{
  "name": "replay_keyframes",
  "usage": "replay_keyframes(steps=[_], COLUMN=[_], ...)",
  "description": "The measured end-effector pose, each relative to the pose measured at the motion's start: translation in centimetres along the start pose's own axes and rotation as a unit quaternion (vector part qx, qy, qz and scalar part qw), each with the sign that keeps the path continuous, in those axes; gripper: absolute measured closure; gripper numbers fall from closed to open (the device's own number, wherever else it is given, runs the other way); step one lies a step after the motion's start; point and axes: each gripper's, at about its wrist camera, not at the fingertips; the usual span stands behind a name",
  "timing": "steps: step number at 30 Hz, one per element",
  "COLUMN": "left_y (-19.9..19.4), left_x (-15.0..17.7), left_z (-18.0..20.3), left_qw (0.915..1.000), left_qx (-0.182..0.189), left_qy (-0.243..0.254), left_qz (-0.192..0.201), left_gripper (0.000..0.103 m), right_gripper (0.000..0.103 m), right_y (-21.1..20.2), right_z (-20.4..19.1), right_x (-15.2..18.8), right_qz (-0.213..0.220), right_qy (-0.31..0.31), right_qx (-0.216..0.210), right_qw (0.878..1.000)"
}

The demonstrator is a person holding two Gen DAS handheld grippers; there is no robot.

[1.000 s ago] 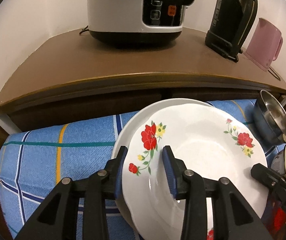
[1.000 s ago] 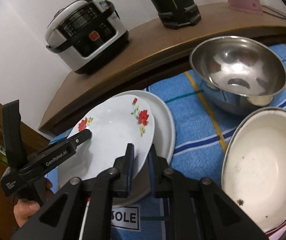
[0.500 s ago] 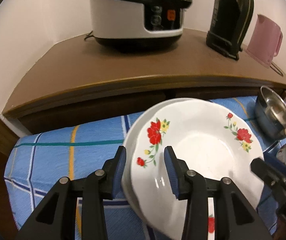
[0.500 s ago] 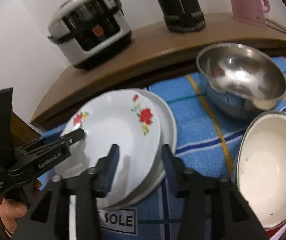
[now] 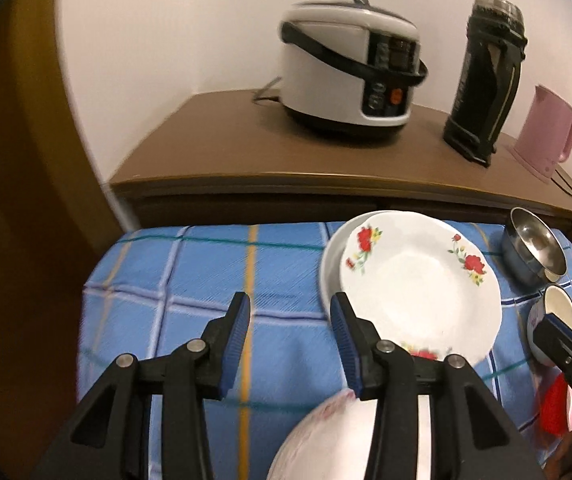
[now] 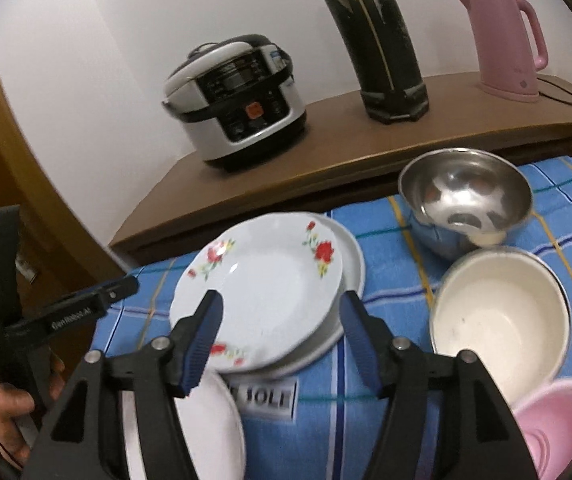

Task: Organize plates and bowls
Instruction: 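Lower the red-flower plate onto the grey plate and open the left gripper, then move the left gripper to the large pink-floral plate and grasp its rim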

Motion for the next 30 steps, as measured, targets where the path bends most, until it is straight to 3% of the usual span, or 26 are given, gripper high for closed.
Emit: replay_keyframes(steps=[3,5,13,18,26,30], left_y=[-2.1,-2.8,-4.7,-5.1,-5.3,-5.4], left_x=[2.3,3.4,7.9,9.9,11.2,11.3], left_z=[-0.5,-0.8,-0.3,0.3,0.0,-0.2], left_qw=[0.9998,0.9994,0.9986,0.9984,0.9982,0.9968], left_qx=[-0.013,-0.022,-0.023,-0.028,-0.028,-0.061], left_qy=[-0.014,-0.022,-0.043,-0.043,-0.051,-0.049], left_qz=[0.011,0.015,0.022,0.025,0.016,0.019], left_gripper=[0.054,0.044,0.043,0.043,0.043,0.043], right_gripper=[0.04,0.038,0.035,0.035,0.035,0.035], right_y=[-1.2,-2.1,-3.8,-4.9,-5.2,-5.3], right_z=[-0.1,-0.4,-0.4,-0.5,-2.0,-2.9], right_x=[1.2,2.1,5.1,5.9,6.7,7.1], right_qz=[0.001,-0.001,-0.016,-0.002,0.004,0.01], right_qy=[-0.017,-0.03,-0.045,-0.054,-0.08,-0.099], right_qx=[-0.004,-0.006,-0.024,-0.025,-0.031,-0.027], right_qw=[1.0,1.0,0.999,0.998,0.996,0.995])
Point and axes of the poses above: each gripper's, at about its wrist camera, not at the fingertips, and y roughly the way its jaws point, z to its right, x to its underside, and after that the axes turned 5 degrees about -z, right-handed
